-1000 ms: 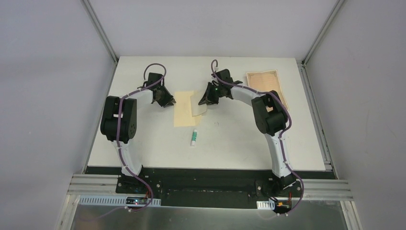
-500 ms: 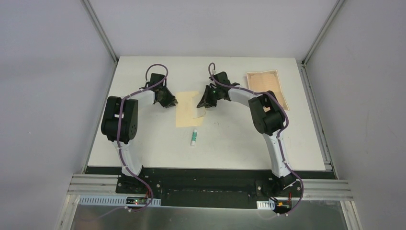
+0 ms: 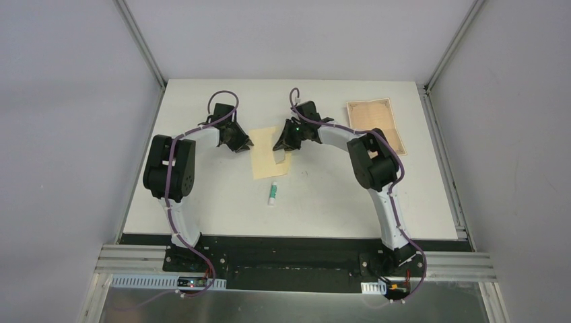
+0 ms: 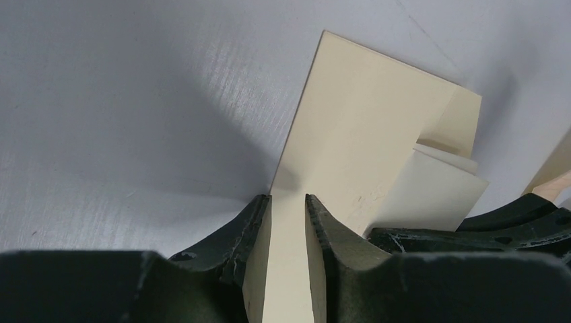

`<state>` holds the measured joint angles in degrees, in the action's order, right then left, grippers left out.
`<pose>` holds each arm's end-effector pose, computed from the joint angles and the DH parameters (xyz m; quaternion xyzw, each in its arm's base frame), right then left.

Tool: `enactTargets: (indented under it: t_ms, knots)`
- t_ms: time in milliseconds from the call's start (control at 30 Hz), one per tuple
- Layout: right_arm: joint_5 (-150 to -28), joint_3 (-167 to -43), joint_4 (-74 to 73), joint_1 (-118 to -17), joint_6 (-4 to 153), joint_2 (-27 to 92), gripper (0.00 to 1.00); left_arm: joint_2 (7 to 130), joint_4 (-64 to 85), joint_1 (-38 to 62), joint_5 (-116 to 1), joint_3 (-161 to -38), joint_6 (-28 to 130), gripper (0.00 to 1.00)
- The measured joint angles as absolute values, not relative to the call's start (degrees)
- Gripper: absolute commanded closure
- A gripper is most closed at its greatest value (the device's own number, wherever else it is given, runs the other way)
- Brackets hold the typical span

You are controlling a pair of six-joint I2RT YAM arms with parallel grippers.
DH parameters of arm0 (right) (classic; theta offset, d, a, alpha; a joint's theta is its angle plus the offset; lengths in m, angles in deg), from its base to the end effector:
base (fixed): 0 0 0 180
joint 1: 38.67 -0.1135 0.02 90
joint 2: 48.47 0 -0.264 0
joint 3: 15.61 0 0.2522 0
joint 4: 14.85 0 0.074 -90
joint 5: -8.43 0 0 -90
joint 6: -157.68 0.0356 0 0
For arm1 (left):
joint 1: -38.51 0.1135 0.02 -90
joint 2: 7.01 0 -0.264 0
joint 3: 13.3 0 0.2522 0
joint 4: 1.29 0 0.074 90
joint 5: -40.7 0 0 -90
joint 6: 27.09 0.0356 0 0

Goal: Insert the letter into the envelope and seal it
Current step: Place the letter in the envelope.

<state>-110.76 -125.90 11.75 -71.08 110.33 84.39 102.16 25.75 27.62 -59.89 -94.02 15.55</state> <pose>0.4138 0.2833 0.1307 -0.0066 0.9112 0.3929 0.1238 0.3819 -0.0801 0.1529 -0.2716 0.9117 -0.2207 0.2151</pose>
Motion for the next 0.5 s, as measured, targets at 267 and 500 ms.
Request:
enactTargets:
  t_ms: [267,500]
  knots:
    - [-110.0,-125.3,10.7,-70.8,110.5,83.9,0.63,102.2,26.2,27.7,-60.0,-94.0,15.6,0.71]
    - [-107.5,-123.3,12.1,-70.4,109.3,81.4,0.57,102.2,26.3,28.1,-60.7,-94.0,15.9,0.69]
